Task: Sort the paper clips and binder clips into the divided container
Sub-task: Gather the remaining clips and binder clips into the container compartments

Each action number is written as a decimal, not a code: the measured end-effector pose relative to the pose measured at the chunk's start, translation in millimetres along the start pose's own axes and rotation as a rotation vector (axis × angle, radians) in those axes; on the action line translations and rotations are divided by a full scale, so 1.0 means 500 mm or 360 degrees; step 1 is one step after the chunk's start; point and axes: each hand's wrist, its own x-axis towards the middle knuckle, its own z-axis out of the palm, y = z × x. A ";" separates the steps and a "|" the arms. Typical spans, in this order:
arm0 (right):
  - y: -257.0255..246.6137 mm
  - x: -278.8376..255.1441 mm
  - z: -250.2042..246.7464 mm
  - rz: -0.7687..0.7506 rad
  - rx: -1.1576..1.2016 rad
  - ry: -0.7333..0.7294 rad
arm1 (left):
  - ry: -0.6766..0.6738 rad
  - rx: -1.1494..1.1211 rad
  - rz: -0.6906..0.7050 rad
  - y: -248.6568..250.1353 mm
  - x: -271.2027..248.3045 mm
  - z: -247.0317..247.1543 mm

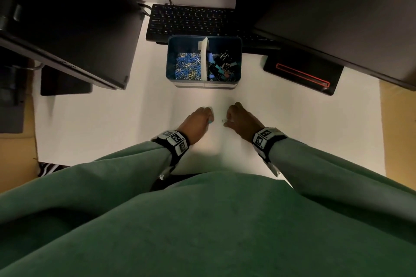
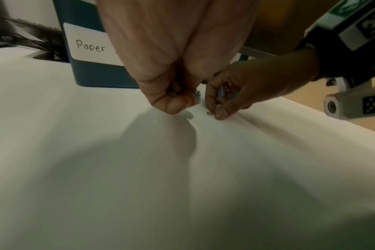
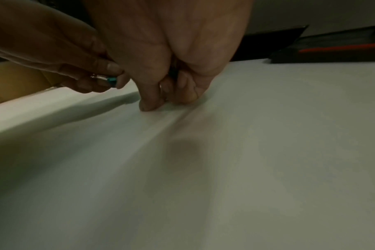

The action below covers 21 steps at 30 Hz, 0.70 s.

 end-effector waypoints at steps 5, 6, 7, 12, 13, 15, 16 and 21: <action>-0.002 -0.014 -0.027 -0.0033 0.0289 0.0100 | 0.0213 -0.0080 -0.0002 0.049 0.025 -0.061; -0.007 -0.019 -0.047 -0.0045 0.0344 0.0181 | 0.0296 -0.0088 0.0021 0.061 0.035 -0.078; -0.017 -0.025 -0.071 -0.0054 0.0394 0.0285 | 0.0388 -0.0103 0.0042 0.073 0.046 -0.096; -0.080 0.021 -0.198 -0.0028 0.0596 0.0724 | 0.0625 -0.0091 -0.0020 0.129 0.128 -0.178; -0.094 0.041 -0.215 -0.0025 0.0553 0.0775 | 0.0587 -0.0054 -0.0065 0.137 0.144 -0.189; -0.120 0.080 -0.238 0.0039 0.0371 0.0776 | 0.0481 0.0089 -0.0118 0.154 0.162 -0.207; -0.132 0.096 -0.245 0.0091 0.0270 0.0703 | 0.0444 0.0144 -0.0139 0.161 0.164 -0.213; -0.154 0.101 -0.257 0.0132 -0.0037 0.0383 | 0.0495 0.0215 -0.0215 0.169 0.135 -0.226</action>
